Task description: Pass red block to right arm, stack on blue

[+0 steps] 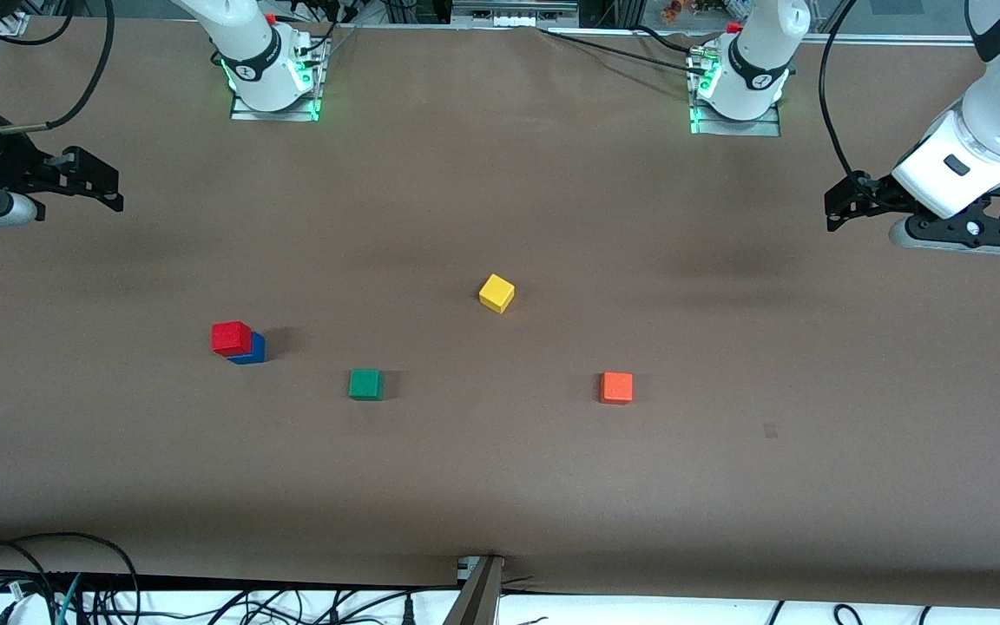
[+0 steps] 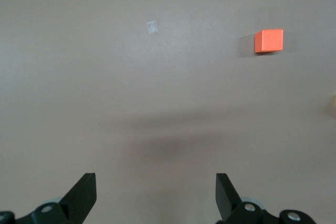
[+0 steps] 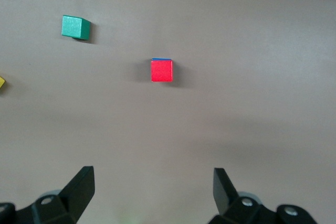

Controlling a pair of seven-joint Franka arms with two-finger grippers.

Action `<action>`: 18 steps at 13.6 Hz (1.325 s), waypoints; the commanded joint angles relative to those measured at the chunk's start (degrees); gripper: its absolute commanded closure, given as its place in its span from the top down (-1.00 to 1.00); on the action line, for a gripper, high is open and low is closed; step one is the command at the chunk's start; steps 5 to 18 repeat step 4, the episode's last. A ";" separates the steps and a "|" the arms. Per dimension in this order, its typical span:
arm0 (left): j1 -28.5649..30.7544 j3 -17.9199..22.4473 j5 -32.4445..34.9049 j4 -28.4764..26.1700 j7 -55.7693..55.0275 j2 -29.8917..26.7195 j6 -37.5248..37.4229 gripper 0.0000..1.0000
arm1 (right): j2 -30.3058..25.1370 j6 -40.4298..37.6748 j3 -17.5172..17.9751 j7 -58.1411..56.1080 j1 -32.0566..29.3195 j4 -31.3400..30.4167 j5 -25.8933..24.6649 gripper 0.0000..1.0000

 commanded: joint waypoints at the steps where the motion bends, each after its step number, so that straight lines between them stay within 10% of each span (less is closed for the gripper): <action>1: -0.24 -0.13 1.26 1.48 0.03 0.62 -1.11 1.00 | 1.76 -1.53 -0.11 0.43 0.05 2.82 -0.24 0.99; 18: -0.24 -0.13 1.26 1.48 0.03 0.62 -1.11 1.00 | 2.64 -0.92 -0.11 0.61 0.23 3.00 -0.15 0.99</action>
